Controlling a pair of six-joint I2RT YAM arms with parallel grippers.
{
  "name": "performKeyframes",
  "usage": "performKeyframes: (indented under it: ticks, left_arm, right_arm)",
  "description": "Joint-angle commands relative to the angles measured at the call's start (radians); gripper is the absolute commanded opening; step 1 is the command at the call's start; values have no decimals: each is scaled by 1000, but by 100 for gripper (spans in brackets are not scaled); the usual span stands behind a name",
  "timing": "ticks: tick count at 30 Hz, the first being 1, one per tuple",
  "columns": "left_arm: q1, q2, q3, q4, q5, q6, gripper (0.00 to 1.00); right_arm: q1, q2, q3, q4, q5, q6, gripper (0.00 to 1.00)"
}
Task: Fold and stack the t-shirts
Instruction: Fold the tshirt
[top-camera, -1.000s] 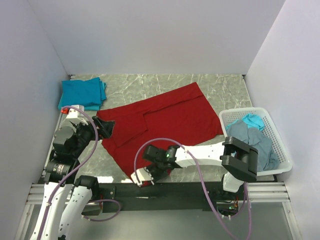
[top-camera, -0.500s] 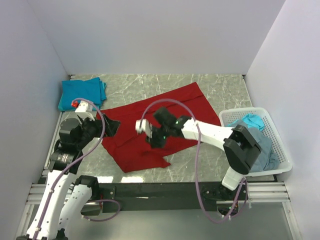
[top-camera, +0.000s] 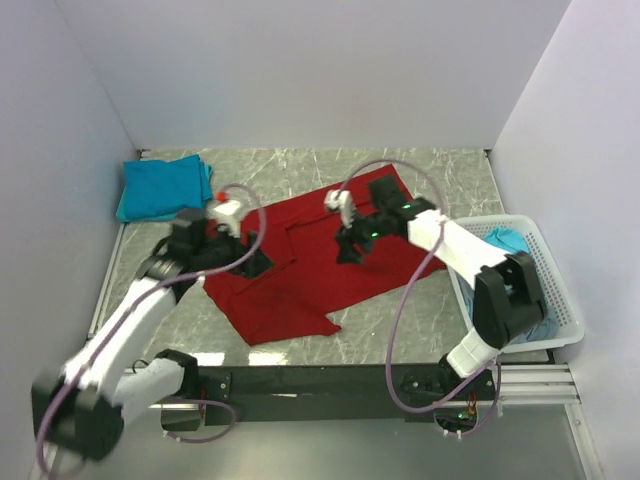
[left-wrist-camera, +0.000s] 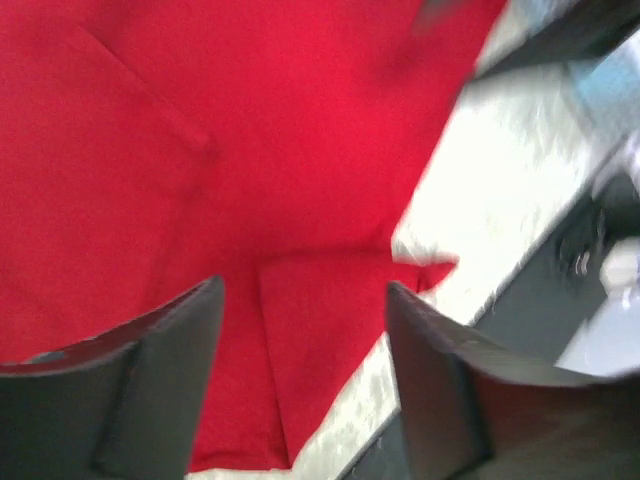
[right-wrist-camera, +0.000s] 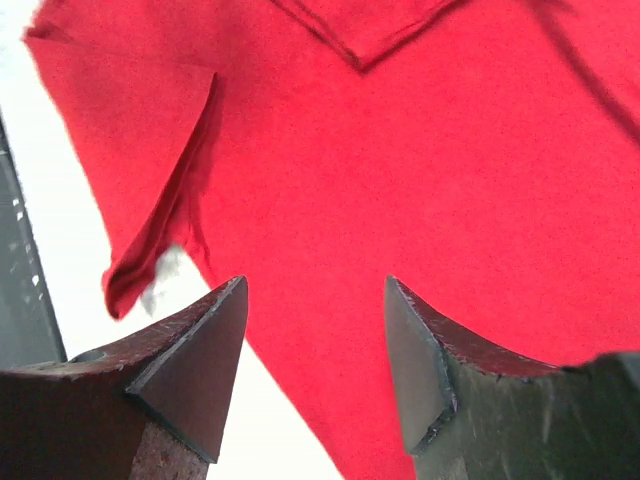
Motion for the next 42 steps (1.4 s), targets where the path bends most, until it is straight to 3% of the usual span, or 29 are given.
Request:
performKeyframes:
  ticks: [1, 3, 5, 17, 28, 42]
  left_arm:
    - [-102, 197, 109, -106, -18, 105, 68]
    - [-154, 347, 163, -186, -35, 102, 56]
    - [-196, 445, 181, -205, -35, 93, 52]
    - [-349, 685, 246, -208, -265, 20, 47]
    - [-368, 719, 309, -234, -409, 15, 46]
    - [-385, 776, 310, -248, -354, 29, 42]
  right_arm:
    - [-77, -124, 14, -104, -200, -112, 64]
    - [-109, -153, -10, -105, -211, -119, 64]
    - [-126, -172, -22, -110, -226, -125, 64]
    - [-157, -173, -14, -145, -265, -142, 64]
    - [-170, -167, -14, -153, -276, -148, 65]
    - [-175, -155, -13, -158, -272, -151, 65]
